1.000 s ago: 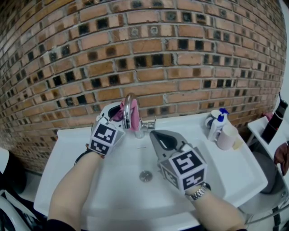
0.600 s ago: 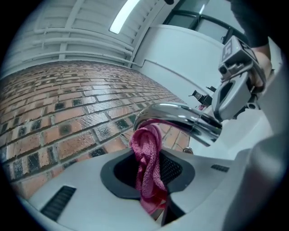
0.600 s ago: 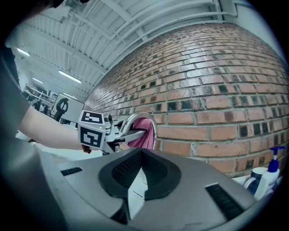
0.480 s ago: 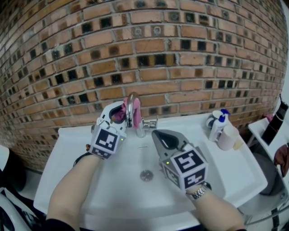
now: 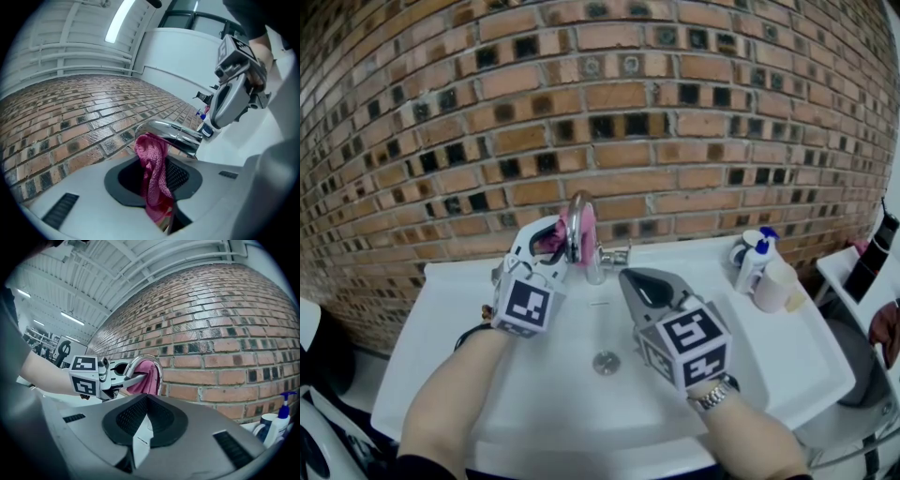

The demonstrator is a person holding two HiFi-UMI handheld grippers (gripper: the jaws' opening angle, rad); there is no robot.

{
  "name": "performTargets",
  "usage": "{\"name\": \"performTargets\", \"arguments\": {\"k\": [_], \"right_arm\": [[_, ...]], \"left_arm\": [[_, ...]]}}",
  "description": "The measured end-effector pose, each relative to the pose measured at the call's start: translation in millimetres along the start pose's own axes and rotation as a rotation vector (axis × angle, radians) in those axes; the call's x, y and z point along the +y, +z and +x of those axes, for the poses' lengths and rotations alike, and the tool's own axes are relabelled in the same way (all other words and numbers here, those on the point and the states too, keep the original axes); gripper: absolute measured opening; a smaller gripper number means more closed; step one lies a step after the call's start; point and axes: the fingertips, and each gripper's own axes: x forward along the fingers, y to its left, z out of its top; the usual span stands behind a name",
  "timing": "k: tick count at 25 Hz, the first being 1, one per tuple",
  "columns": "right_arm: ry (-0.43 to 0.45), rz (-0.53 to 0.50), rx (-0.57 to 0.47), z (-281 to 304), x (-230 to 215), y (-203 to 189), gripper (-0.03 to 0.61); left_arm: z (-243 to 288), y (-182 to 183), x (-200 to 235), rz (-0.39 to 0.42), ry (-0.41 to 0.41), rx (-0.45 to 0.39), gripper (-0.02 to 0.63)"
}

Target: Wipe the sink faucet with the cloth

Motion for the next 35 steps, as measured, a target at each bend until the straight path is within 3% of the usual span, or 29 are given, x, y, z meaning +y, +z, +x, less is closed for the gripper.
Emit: {"name": "performTargets", "arguments": {"k": [8, 20, 29, 35], "right_arm": [[-0.008, -0.003, 0.003, 2, -1, -3, 0.011], [-0.003, -0.01, 0.017, 4, 1, -8, 0.011], [-0.009, -0.011, 0.01, 4, 0, -6, 0.011], [-0.007, -0.024, -0.015, 4, -2, -5, 0.012]], "left_arm": [[-11, -2, -7, 0.04, 0.01, 0.002, 0.101], [-21, -11, -19, 0.038, -0.003, 0.014, 0.101], [-33, -21, -32, 0.019, -0.046, 0.054, 0.101], [-44, -25, -42, -0.065, -0.079, 0.087, 0.101]]}}
